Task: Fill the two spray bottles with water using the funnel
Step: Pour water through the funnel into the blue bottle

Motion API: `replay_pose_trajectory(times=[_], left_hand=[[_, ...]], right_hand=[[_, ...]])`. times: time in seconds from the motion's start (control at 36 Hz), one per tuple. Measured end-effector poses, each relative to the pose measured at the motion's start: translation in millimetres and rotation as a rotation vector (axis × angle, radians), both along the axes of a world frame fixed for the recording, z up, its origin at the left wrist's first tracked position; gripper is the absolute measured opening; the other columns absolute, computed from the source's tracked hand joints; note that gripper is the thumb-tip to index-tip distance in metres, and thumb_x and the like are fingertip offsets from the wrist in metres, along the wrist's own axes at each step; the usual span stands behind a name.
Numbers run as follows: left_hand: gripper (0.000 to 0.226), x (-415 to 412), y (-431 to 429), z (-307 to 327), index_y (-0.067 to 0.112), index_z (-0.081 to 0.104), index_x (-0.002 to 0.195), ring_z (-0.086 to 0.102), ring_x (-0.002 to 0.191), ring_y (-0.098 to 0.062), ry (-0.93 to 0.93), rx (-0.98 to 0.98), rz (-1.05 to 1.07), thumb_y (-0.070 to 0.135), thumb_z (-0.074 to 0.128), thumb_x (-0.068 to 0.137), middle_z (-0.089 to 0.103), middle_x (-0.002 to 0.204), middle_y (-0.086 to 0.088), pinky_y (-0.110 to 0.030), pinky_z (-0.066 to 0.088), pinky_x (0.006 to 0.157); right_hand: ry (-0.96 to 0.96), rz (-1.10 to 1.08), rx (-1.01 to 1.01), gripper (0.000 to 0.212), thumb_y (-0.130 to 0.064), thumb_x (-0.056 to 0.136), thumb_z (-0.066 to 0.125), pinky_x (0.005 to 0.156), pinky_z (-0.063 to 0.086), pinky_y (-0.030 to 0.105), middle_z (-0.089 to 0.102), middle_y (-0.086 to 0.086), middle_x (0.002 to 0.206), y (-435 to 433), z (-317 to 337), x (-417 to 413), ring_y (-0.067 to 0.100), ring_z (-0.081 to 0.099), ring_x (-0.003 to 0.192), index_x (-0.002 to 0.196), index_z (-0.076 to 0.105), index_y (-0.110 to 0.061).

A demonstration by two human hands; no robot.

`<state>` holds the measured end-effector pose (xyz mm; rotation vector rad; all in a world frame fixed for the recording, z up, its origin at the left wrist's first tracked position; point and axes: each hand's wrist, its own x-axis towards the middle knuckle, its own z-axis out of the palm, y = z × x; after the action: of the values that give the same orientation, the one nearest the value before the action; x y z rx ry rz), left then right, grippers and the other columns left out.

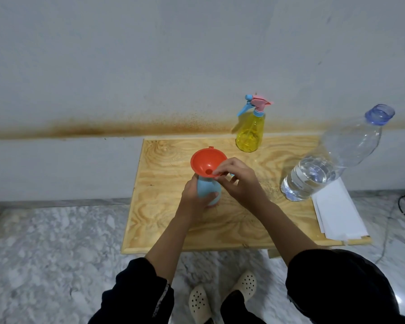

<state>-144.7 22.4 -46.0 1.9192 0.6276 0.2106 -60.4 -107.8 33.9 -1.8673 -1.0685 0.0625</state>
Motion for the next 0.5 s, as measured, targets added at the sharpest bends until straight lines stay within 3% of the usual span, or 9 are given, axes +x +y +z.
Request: replay_pose_trajectory(times=[0.06,0.14,0.33,0.5], left_hand=[[0.07,-1,-1,-1,0.007,0.042,0.133,0.051,0.1,-0.022,0.004,0.037,0.01,0.031,0.076,0.077,0.054,0.114,-0.012,-0.026,0.04,0.077],[0.068,-3,-5,1,-0.001,0.045,0.129,0.042,0.092,-0.016,0.001,0.138,0.027,0.027,0.077,0.076,0.05,0.108,-0.018,-0.017,0.031,0.072],[0.073,-7,-12,-2,-0.004,0.044,0.13,0.044,0.099,-0.027,-0.01,0.208,0.069,0.028,0.079,0.074,0.049,0.108,-0.02,-0.035,0.043,0.081],[0.094,-16,-19,4,0.003,0.04,0.132,0.038,0.099,-0.015,0.035,0.113,0.11,0.064,0.057,0.064,0.043,0.112,-0.009,-0.026,0.035,0.078]], right_hand=[[0.003,0.011,0.011,0.015,-0.002,0.078,0.07,0.066,0.042,0.011,0.059,0.002,0.093,-1,-4,-2,0.01,0.057,0.085,0.092,0.07,-0.009],[0.013,0.008,-0.005,0.016,-0.008,0.08,0.07,0.06,0.048,0.023,0.057,-0.002,0.097,-2,-7,-3,0.008,0.057,0.09,0.094,0.069,-0.015],[-0.002,-0.013,-0.071,0.015,-0.012,0.082,0.067,0.065,0.046,0.019,0.056,-0.002,0.103,-7,-11,-3,0.007,0.055,0.093,0.097,0.068,-0.015],[0.014,0.033,-0.116,0.021,-0.01,0.083,0.064,0.061,0.049,0.022,0.049,-0.01,0.109,-10,-4,0,0.006,0.055,0.088,0.102,0.065,-0.019]])
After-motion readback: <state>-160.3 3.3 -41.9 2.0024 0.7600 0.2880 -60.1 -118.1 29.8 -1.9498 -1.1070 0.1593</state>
